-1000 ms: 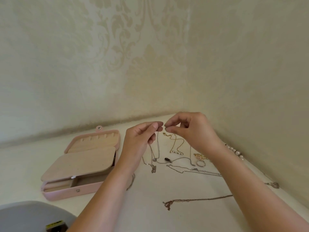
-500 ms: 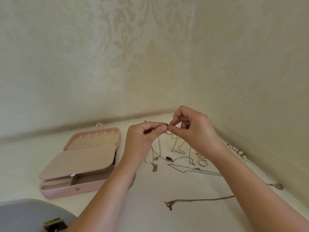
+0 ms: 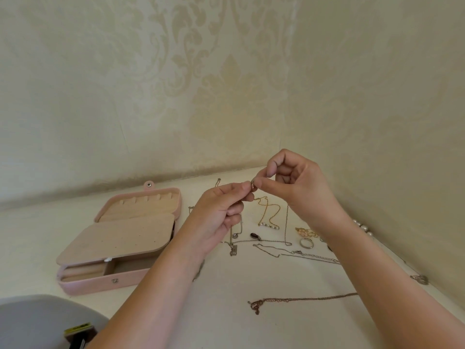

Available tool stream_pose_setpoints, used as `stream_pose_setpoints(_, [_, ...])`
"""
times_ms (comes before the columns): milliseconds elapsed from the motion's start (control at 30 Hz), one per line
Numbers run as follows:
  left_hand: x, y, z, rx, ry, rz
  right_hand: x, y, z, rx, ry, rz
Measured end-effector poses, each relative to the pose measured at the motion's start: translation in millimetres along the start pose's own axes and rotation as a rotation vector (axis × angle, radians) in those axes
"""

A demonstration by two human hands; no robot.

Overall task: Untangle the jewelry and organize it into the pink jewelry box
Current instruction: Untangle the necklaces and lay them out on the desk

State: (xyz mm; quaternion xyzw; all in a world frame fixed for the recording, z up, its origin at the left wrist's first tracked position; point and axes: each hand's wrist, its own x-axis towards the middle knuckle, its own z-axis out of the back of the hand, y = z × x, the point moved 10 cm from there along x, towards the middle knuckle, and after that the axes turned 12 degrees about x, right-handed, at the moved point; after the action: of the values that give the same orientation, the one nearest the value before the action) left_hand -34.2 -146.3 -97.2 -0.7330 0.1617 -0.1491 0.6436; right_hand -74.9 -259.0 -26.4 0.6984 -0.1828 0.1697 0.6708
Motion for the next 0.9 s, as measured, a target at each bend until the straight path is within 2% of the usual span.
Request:
stream_pose_setpoints(100, [1.4, 5.0, -5.4, -0.076, 0.047, 0.058, 0.6, 3.4, 0.3, -0.032, 0.008, 0.036])
stream_pose_setpoints(333, [0.7, 6.1, -6.5, -0.068, 0.061, 0.065, -1.3, 6.2, 1.8, -0.145, 0.016, 0.068])
stream_pose_setpoints(700, [0.3, -2.0, 1.6, 0.055, -0.023, -0.010, -2.7, 8.5, -1.9, -0.426, 0.091, 0.112])
stream_pose_setpoints(900, [-0.9, -3.1, -0.5, 0.101, 0.001, -0.014, -2.4, 14.7, -2.1, -0.438, 0.116, 0.160])
